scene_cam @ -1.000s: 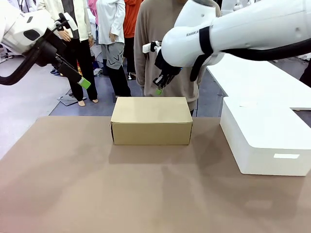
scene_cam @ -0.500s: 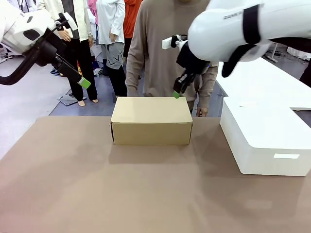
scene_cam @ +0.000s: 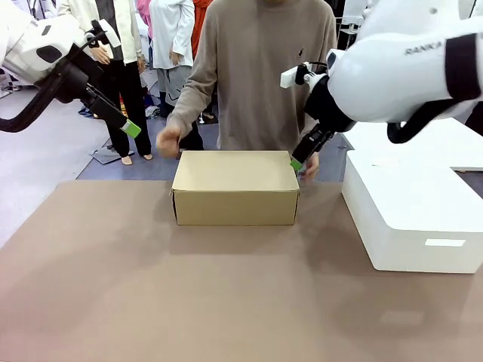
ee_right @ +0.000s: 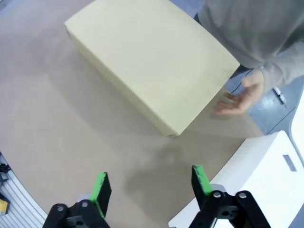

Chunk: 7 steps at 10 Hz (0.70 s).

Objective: Pack the shoes into the box.
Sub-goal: Press down on the lid of the Shoes Box.

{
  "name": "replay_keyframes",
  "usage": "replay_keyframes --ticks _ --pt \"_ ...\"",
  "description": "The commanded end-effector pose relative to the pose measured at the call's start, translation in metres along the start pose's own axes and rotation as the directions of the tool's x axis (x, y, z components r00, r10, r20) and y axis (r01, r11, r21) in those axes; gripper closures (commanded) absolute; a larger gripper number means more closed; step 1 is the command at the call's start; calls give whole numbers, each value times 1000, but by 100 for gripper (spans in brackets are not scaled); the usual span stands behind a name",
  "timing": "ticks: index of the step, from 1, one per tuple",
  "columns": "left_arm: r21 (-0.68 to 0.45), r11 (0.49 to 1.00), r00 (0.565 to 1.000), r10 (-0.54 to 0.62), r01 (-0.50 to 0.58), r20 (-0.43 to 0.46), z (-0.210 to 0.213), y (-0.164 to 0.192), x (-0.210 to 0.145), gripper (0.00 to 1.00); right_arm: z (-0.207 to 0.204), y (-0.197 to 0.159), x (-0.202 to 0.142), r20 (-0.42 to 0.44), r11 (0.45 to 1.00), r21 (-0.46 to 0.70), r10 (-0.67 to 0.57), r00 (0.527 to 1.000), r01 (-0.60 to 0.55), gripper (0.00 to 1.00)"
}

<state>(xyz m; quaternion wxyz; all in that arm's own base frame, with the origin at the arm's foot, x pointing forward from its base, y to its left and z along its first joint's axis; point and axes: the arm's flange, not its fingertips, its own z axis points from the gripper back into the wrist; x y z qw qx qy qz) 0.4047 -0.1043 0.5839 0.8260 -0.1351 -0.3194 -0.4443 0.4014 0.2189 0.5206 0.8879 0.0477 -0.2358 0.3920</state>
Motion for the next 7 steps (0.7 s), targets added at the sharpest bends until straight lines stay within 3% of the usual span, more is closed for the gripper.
replay_keyframes --ticks 1,2,3,7 --pt "6 1000 1000 4 -4 -9 1 0 -2 0 1 9 -18 53 999 17 -43 998 43 0" --pt "6 1000 1000 4 -4 -9 1 0 -2 0 2 11 -22 63 999 14 -47 997 47 0" --pt "6 1000 1000 4 -4 -9 1 0 -2 0 2 3 -9 5 1000 2 -13 1000 13 0" --pt "6 1000 1000 4 -4 -9 1 0 -2 0 2 3 -9 5 1000 2 -13 1000 13 0"
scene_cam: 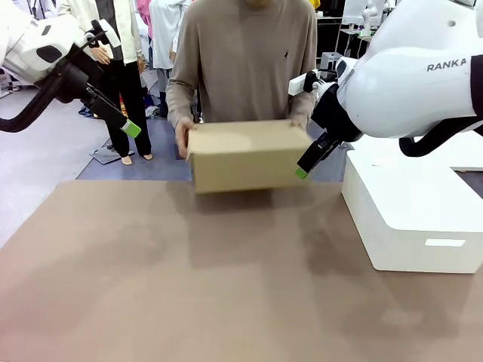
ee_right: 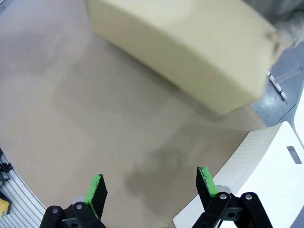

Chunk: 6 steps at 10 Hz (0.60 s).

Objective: Pack the shoes into the box.
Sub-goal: Press down on the lid of the Shoes Box.

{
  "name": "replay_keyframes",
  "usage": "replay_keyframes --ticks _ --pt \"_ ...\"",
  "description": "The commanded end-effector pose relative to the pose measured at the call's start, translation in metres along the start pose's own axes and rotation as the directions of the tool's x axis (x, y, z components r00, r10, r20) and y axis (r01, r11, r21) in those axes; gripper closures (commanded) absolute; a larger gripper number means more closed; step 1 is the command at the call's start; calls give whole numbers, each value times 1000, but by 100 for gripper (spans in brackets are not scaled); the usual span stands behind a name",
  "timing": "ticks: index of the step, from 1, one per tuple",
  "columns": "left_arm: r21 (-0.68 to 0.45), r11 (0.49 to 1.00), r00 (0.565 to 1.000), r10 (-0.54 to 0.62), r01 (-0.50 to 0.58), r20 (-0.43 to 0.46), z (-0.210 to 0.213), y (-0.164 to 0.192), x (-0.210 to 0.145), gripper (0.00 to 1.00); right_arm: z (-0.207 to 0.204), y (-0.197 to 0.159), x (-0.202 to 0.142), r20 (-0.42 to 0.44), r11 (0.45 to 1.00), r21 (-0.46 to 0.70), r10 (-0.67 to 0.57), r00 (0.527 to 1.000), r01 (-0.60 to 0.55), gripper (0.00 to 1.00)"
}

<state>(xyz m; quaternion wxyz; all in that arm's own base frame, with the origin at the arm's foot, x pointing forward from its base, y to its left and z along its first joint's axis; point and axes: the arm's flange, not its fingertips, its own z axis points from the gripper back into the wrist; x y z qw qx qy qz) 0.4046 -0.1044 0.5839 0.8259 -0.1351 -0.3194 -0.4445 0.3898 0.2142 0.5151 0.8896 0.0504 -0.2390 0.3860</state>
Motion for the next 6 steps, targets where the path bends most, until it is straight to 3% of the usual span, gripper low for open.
replay_keyframes --ticks 1,6 --pt "6 1000 1000 4 -4 -9 1 0 -2 0 1 -2 4 -3 1000 2 0 1000 0 0" --pt "6 1000 1000 4 -4 -9 1 0 -2 0 1 -2 4 -3 1000 2 0 1000 0 0"
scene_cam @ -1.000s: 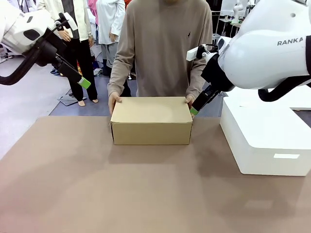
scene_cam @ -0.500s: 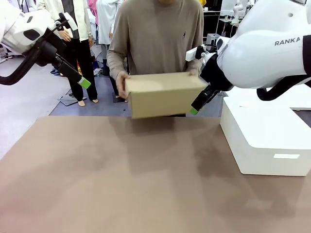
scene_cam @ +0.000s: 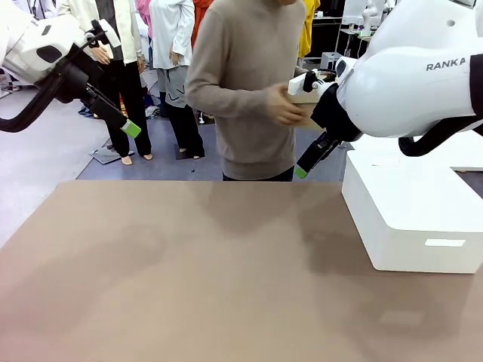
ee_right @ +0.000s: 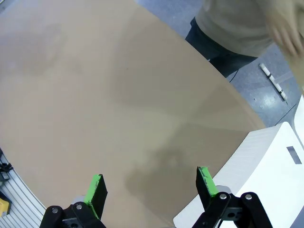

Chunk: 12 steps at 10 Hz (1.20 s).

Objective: Pack the shoes into the box.
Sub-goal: Press down on the lid of the Shoes Box.

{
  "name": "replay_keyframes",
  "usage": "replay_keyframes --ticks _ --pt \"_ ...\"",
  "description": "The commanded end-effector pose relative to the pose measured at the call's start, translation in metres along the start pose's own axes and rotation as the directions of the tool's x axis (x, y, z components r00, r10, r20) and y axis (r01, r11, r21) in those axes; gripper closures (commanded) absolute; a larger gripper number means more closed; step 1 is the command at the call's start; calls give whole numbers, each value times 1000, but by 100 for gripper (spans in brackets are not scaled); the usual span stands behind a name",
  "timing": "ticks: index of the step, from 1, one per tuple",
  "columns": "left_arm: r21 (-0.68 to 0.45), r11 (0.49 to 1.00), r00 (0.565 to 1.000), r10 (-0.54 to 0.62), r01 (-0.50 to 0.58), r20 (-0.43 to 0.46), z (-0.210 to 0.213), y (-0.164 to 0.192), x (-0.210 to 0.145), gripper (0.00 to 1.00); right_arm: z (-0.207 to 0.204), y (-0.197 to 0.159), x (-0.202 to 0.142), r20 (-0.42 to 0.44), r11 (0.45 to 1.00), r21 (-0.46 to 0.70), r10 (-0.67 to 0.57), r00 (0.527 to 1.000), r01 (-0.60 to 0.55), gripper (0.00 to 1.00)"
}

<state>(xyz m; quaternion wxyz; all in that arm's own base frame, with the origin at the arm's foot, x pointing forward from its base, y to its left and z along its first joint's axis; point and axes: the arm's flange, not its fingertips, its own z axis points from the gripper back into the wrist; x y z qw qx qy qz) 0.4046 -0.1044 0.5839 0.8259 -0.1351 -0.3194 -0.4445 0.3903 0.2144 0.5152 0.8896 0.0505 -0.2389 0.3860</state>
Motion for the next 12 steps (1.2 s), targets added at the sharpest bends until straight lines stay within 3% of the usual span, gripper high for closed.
replay_keyframes --ticks 1,12 --pt "6 1000 1000 4 -4 -9 1 0 -2 0 1 -2 3 -3 1000 2 0 1000 0 0" --pt "6 1000 1000 4 -4 -9 1 0 -2 0 1 -2 3 -3 1000 2 0 1000 0 0"
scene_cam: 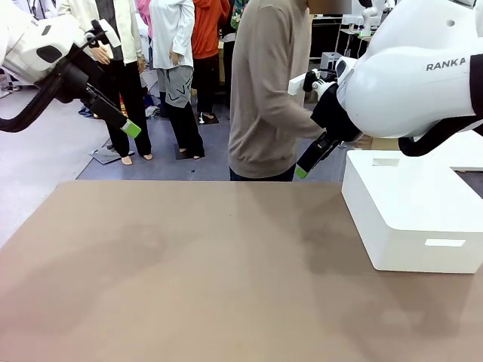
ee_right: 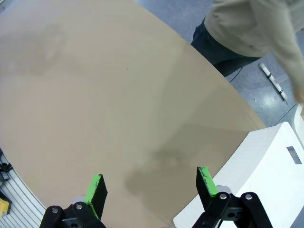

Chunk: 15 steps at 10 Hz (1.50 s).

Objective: Pack the shoes into the box.
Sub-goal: Press down on the lid of the Shoes Box.

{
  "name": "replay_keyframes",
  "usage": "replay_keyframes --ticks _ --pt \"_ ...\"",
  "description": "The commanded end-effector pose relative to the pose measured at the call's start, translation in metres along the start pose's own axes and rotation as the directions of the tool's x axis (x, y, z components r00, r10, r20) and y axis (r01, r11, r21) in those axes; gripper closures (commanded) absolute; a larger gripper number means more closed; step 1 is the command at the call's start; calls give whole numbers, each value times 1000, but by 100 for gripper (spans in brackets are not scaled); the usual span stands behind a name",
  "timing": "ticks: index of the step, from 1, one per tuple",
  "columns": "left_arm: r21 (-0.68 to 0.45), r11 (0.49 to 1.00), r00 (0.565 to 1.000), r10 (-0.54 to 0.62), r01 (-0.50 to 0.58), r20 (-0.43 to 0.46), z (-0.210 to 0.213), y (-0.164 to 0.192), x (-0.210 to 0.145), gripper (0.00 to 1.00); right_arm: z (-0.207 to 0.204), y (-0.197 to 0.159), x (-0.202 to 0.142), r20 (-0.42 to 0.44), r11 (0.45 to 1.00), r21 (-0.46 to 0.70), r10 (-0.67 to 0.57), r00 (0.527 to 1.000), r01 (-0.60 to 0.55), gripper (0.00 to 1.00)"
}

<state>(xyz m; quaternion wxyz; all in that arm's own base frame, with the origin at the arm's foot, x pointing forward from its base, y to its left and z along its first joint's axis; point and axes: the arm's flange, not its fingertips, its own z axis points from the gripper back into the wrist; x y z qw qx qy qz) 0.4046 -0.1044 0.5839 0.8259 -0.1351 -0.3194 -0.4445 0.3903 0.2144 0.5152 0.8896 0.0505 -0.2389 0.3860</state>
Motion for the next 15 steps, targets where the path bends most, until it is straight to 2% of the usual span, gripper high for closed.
replay_keyframes --ticks 1,15 --pt "6 1000 1000 4 -4 -9 1 0 -2 0 1 -2 3 -3 1000 2 0 1000 0 0" --pt "6 1000 1000 4 -4 -9 1 0 -2 0 1 -2 3 -3 1000 2 0 1000 0 0"
